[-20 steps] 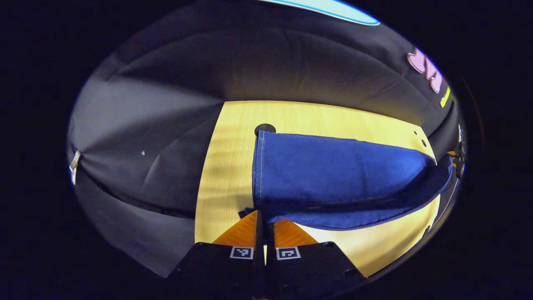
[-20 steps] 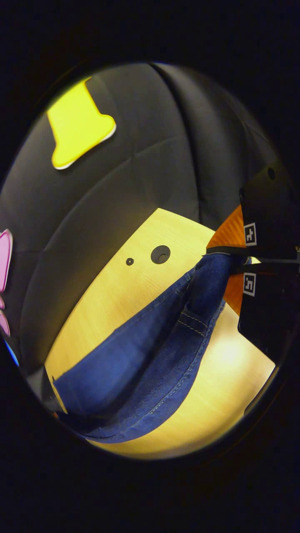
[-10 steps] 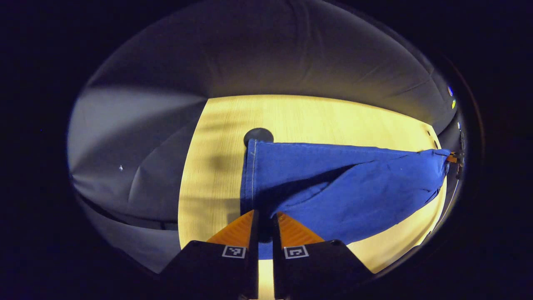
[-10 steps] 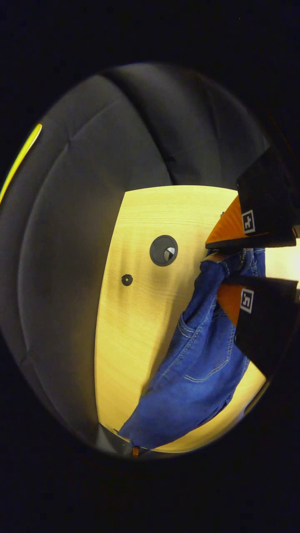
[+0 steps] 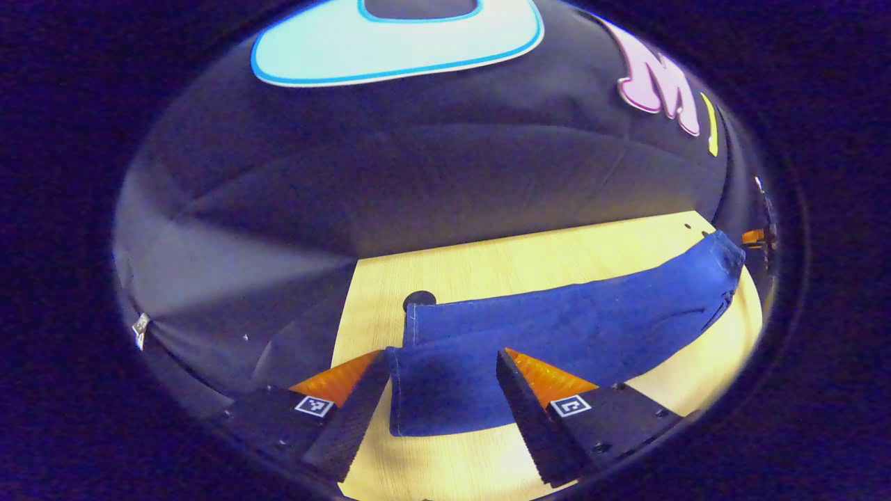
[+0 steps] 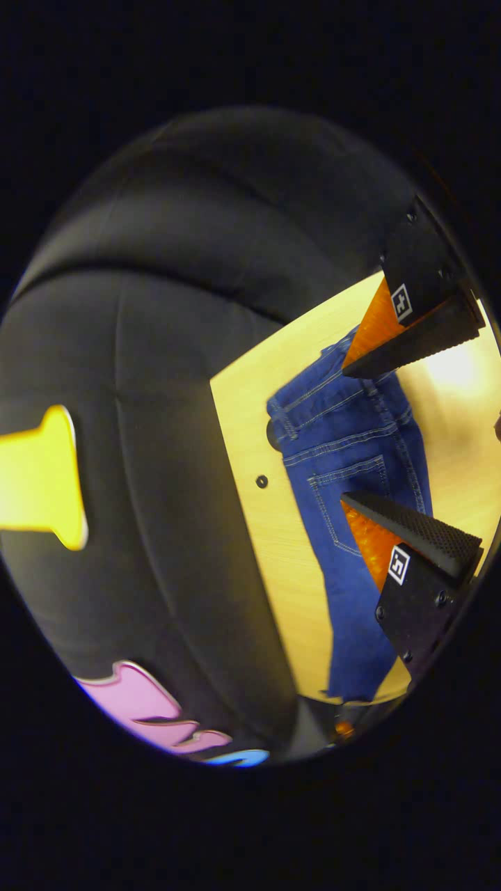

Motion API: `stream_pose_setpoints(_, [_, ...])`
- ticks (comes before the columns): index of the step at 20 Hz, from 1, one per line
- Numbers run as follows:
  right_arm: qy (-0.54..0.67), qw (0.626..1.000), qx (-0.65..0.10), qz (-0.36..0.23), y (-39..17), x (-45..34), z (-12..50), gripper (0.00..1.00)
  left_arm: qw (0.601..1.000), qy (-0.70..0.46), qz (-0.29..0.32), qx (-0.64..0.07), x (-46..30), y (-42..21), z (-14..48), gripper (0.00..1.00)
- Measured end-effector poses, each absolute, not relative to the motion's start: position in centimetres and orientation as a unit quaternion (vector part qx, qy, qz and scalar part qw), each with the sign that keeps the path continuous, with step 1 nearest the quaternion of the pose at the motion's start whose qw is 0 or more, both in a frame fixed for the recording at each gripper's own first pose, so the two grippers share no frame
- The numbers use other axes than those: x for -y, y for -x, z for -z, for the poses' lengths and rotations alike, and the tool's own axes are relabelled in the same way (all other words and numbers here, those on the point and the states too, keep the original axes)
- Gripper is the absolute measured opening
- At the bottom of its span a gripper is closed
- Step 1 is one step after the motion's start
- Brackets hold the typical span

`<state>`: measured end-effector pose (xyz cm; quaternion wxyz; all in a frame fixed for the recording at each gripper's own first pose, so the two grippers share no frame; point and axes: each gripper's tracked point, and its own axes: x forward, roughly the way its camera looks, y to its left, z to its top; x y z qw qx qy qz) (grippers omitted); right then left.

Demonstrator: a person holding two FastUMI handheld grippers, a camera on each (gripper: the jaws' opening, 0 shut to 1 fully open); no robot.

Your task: Grasp the waist and the cuffs of the jeans and fold them to make the two legs overlap; first hold the waist and fold one-third of the jeans toward the cuffs, then hold the cuffs and fold the remaining one-third in the same direction to finish folding.

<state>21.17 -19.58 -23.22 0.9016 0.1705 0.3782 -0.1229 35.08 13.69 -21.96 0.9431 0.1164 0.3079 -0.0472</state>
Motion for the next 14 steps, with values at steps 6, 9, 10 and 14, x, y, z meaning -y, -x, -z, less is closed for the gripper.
stream_pose_setpoints(6, [-0.205, 0.892, -0.335, 0.222, -17.2, 22.9, 24.8, 0.99, 0.953, -0.072, 0.079, -0.284, -4.4, -26.5, 24.5, 1.00])
stream_pose_setpoints(9, [-0.202, 0.897, -0.317, 0.232, -18.8, 23.0, 25.9, 0.98, 0.951, -0.034, 0.104, -0.289, -0.3, -23.6, 25.8, 0.99])
stream_pose_setpoints(10, [-0.208, 0.896, -0.315, 0.234, -19.5, 22.8, 26.5, 0.99, 0.949, -0.024, 0.112, -0.292, 0.9, -22.8, 26.2, 0.99])
stream_pose_setpoints(14, [-0.157, 0.899, -0.285, 0.292, -20.2, 25.1, 27.6, 0.99, 0.947, -0.028, 0.137, -0.291, 3.5, -21.8, 26.5, 0.99])
